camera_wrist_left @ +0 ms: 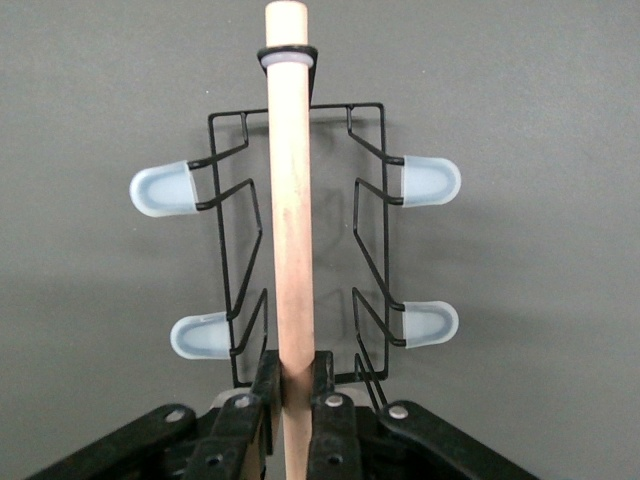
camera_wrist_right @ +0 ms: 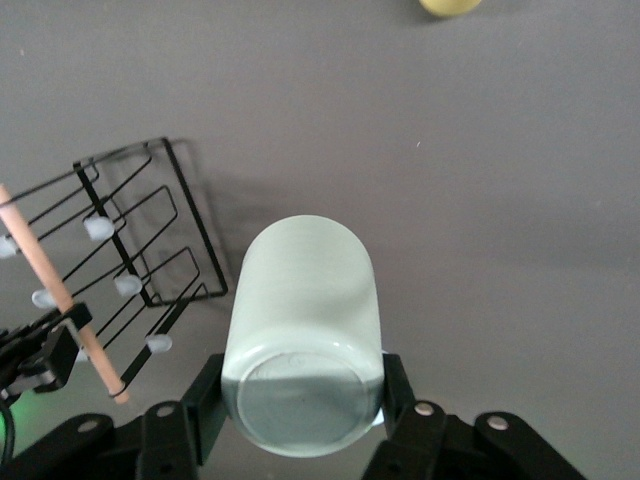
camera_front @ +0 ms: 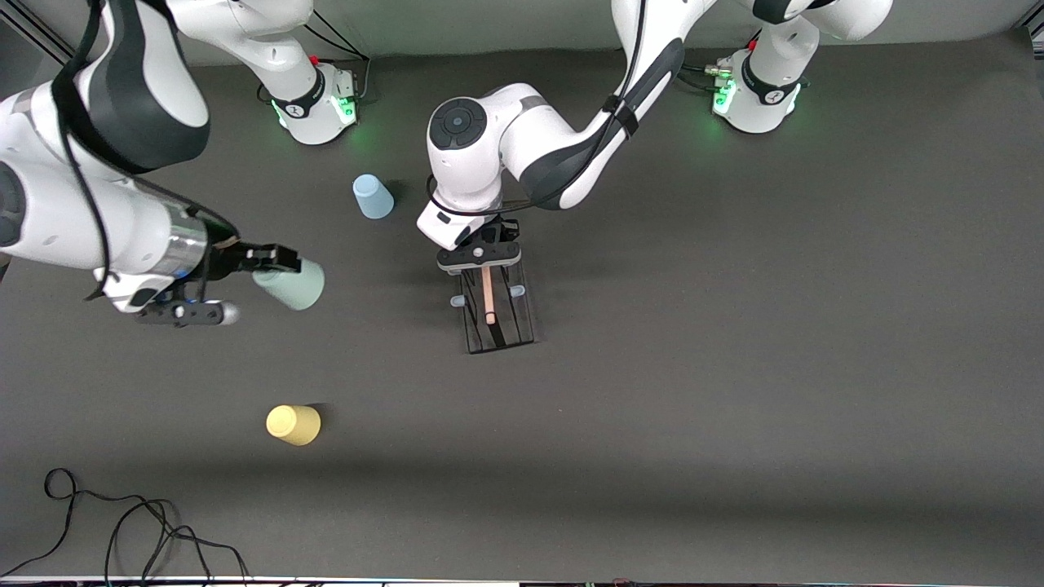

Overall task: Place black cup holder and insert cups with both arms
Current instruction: 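Grasp the rack's wooden dowel with the left gripper and carry it centrally, then set the rack down while the right gripper brings the green cup over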

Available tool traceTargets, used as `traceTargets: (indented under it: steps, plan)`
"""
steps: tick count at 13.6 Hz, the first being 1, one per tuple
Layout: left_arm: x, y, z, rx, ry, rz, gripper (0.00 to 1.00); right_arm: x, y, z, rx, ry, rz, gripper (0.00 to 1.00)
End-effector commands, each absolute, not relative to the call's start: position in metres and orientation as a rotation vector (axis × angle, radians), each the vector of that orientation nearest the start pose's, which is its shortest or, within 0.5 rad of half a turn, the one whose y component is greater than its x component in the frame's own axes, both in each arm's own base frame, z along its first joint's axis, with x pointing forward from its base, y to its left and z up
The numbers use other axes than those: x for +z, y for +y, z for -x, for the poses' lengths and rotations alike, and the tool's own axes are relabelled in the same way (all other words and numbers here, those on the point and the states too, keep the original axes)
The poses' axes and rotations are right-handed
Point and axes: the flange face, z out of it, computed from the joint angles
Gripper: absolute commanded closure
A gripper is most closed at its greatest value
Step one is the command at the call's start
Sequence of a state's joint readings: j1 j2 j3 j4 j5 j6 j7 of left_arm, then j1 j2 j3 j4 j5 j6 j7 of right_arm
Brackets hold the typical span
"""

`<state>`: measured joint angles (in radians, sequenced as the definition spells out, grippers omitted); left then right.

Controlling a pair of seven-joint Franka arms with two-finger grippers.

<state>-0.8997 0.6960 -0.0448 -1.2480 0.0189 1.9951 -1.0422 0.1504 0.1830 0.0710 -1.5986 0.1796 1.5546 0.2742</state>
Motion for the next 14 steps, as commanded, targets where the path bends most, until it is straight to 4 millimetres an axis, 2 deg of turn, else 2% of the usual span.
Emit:
traceTargets:
  steps: [1, 2, 3, 4, 5, 6, 9, 11, 12, 13, 14]
  plan:
    - [0.361, -0.606, -0.447, -0.076, -0.051, 3.201, 0.63, 0.504, 0.174, -0.567, 0.426, 0.113, 2.983, 0.88]
    - [0.363, -0.604, -0.447, -0.069, -0.051, 3.195, 0.28, 0.498, 0.178, -0.567, 0.416, 0.113, 2.984, 0.88]
    - [0.368, -0.604, -0.447, -0.069, -0.056, 3.195, 0.05, 0.492, 0.190, -0.565, 0.404, 0.107, 2.987, 0.88]
    - [0.369, -0.601, -0.449, -0.064, -0.064, 3.197, 0.01, 0.487, 0.203, -0.562, 0.396, 0.133, 2.994, 0.88]
    - [0.372, -0.595, -0.452, -0.059, -0.076, 3.194, 0.01, 0.477, 0.212, -0.562, 0.403, 0.169, 2.998, 0.88]
    - [0.378, -0.581, -0.458, -0.054, -0.098, 3.189, 0.01, 0.466, 0.225, -0.555, 0.434, 0.162, 3.005, 0.88]
    - [0.419, -0.506, -0.491, 0.016, -0.138, 3.233, 0.00, 0.430, 0.263, -0.530, 0.509, 0.155, 3.024, 0.88]
    - [0.443, -0.422, -0.513, 0.071, -0.106, 3.257, 0.00, 0.415, 0.285, -0.514, 0.527, 0.197, 3.043, 0.90]
    - [0.449, -0.384, -0.520, 0.078, -0.085, 3.258, 0.00, 0.410, 0.290, -0.513, 0.511, 0.313, 3.044, 0.91]
    - [0.456, -0.344, -0.526, 0.094, -0.070, 3.259, 0.00, 0.404, 0.305, -0.508, 0.496, 0.398, 3.046, 0.91]
    - [0.465, -0.302, -0.534, 0.113, -0.033, 3.265, 0.00, 0.395, 0.330, -0.498, 0.494, 0.412, 3.057, 0.91]
